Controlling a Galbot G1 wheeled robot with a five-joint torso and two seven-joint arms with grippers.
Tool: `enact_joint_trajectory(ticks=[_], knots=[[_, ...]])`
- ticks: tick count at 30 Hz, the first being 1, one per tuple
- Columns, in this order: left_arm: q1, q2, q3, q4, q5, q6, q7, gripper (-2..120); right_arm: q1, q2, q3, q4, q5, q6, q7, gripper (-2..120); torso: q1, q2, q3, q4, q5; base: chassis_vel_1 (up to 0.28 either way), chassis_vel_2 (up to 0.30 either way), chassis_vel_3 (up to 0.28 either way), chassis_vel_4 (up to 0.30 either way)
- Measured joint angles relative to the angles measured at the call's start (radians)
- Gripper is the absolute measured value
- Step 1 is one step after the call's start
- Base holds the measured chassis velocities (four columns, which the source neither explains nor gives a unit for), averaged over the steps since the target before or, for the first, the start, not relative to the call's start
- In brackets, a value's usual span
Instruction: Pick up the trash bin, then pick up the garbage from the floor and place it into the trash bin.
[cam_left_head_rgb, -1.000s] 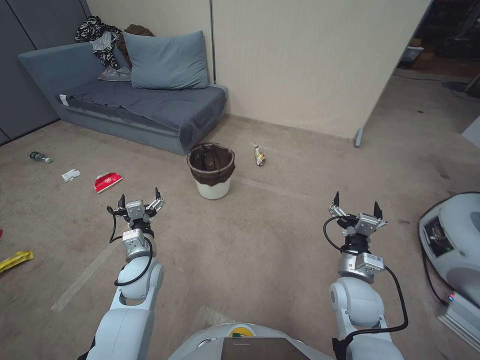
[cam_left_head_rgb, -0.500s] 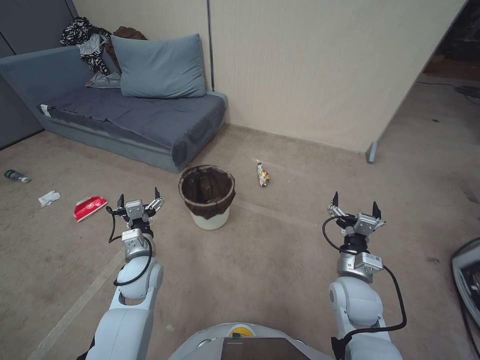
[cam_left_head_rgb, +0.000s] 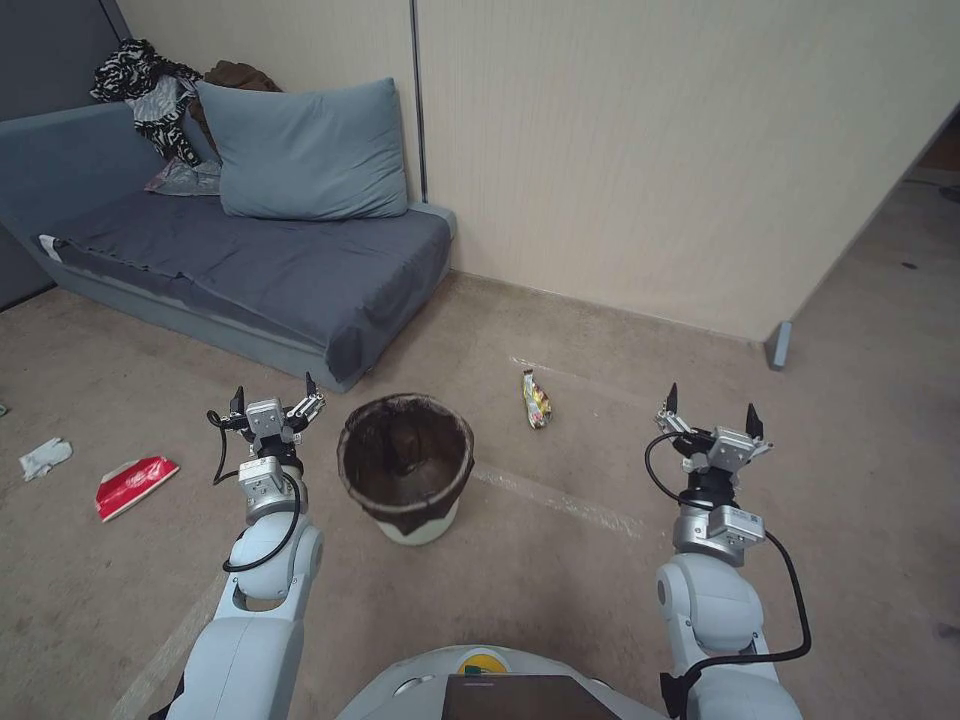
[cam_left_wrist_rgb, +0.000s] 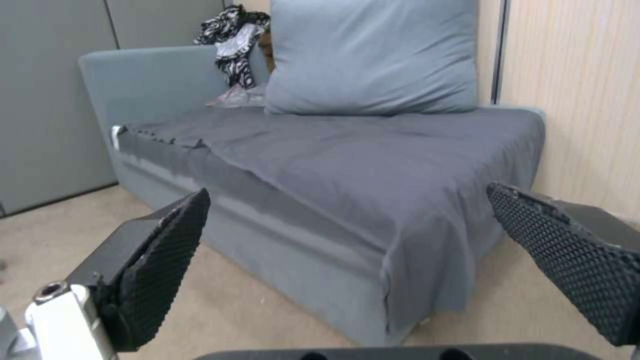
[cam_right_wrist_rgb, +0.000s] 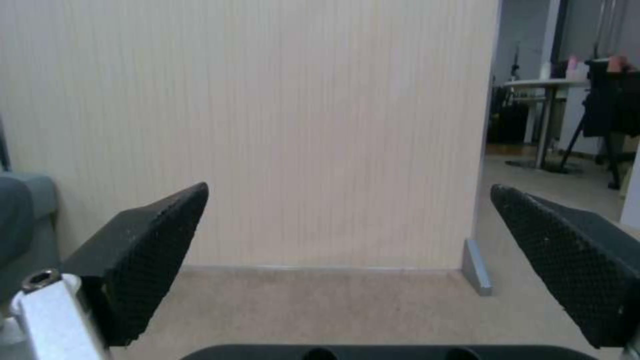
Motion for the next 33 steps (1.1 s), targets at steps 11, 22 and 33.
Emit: enact_joint_trajectory(ticks=[11, 22, 33], knots=[[0.011, 0.012, -0.001, -0.027, -0.014, 0.011, -0.007, 100, -0.002, 0.001, -0.001, -0.005, -0.002, -0.001, 0.002, 100, 0.0, 0.0, -0.001, -0.0001, 0.0, 0.016, -0.018, -0.01, 0.01], [0.056, 0.187, 0.031, -0.117, -0.153, 0.091, -0.005, 100, 0.007, -0.022, -0.004, -0.021, 0.029, -0.014, 0.015, 100, 0.0, 0.0, 0.0, 0.0002, 0.0001, 0.0, 0.0, 0.0, 0.0], [0.038, 0.4, 0.109, -0.182, -0.445, 0.247, -0.031, 100, 0.016, -0.04, -0.004, -0.036, 0.044, -0.018, 0.024, 100, 0.0, 0.0, 0.0, 0.0, 0.0, 0.0, 0.0, 0.0, 0.0]])
